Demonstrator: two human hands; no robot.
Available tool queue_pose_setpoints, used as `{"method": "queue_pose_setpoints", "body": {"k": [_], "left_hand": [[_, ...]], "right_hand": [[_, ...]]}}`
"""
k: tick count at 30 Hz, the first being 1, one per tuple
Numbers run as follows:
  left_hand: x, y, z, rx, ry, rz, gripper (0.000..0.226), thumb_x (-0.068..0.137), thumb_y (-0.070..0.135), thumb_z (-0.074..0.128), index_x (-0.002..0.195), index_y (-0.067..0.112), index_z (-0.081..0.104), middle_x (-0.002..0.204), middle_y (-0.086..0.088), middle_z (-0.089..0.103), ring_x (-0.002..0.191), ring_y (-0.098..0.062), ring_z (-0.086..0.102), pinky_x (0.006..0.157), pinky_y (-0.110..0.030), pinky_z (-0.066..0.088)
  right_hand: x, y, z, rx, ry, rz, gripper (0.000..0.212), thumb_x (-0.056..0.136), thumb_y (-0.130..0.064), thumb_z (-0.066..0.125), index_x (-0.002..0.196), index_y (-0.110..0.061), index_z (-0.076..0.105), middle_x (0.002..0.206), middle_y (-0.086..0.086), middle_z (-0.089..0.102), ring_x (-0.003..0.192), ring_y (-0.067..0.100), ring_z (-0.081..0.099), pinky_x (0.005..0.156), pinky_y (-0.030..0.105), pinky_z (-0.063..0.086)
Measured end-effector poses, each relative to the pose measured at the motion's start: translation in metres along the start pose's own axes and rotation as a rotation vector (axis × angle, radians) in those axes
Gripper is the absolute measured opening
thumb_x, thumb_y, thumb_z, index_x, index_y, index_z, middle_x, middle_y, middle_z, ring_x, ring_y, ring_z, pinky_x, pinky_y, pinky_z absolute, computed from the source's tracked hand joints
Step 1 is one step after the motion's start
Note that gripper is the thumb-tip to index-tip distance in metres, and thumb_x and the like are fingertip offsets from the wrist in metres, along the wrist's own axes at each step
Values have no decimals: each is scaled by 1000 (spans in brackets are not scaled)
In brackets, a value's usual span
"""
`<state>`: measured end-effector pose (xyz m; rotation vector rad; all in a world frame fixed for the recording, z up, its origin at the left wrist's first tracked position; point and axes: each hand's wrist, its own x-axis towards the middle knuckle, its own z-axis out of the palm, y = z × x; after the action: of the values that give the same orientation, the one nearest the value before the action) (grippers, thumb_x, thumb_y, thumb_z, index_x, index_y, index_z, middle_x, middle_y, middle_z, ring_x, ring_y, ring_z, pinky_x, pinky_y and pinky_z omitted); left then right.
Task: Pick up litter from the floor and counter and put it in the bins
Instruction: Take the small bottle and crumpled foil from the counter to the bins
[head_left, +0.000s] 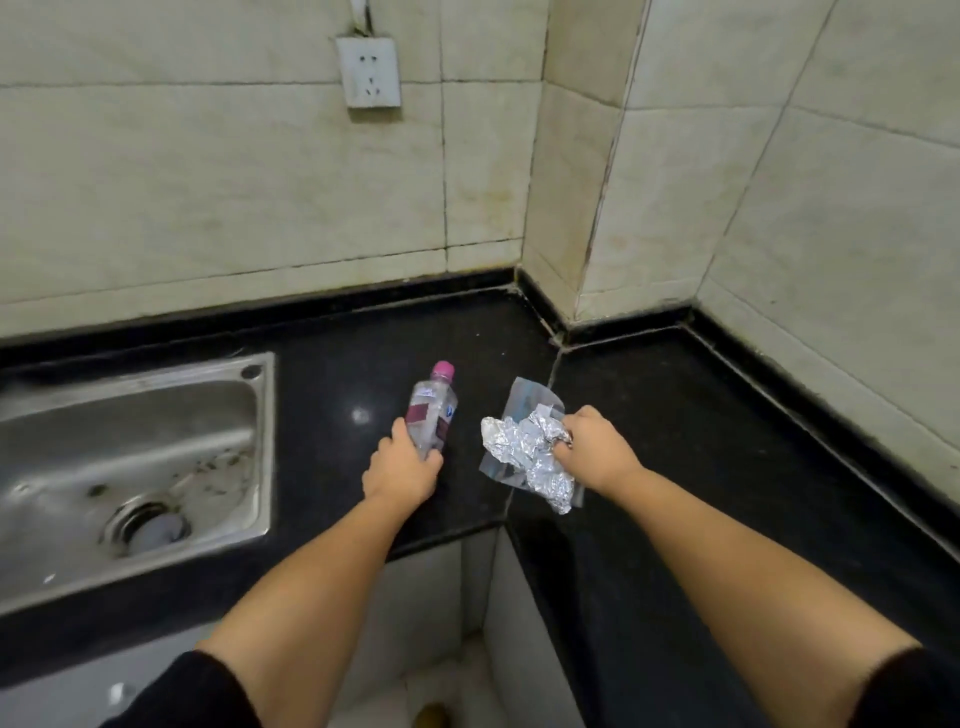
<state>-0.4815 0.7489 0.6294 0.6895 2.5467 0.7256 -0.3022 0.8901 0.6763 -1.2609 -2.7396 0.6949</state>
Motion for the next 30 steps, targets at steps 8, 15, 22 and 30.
{"method": "queue_pose_setpoints", "body": {"k": [8, 15, 22, 30], "left_hand": [[-115, -153, -65, -270, 229, -275, 50, 80, 34, 62, 120, 7, 50, 118, -22, 63, 106, -42, 61, 91, -44, 52], [-277, -306, -122, -398, 493, -577, 48, 83, 27, 64, 123, 4, 53, 120, -23, 65, 109, -41, 61, 89, -40, 51], [-507, -444, -135, -371, 660, -954, 56, 85, 38, 59, 131, 9, 45, 127, -18, 60, 112, -39, 60, 92, -42, 50], [-809, -551, -88, -416, 705, -1262, 54, 80, 48, 56, 121, 13, 50, 119, -15, 63, 105, -36, 62, 89, -42, 52]], "right_hand": [[-58, -99, 58, -93, -174, -306, 32, 85, -17, 49, 114, -9, 62, 111, 17, 55, 108, 33, 56, 94, 42, 49], [-148, -243, 156, -167, -365, -645, 28, 85, -15, 50, 107, -4, 62, 112, 18, 55, 111, 33, 55, 95, 38, 46], [-344, -357, 267, -208, -573, -976, 28, 85, -12, 49, 108, -2, 62, 114, 20, 53, 107, 34, 57, 91, 35, 48], [-619, -411, 386, -363, -781, -1320, 28, 82, -14, 49, 105, -8, 63, 109, 20, 58, 103, 33, 56, 88, 35, 46]]}}
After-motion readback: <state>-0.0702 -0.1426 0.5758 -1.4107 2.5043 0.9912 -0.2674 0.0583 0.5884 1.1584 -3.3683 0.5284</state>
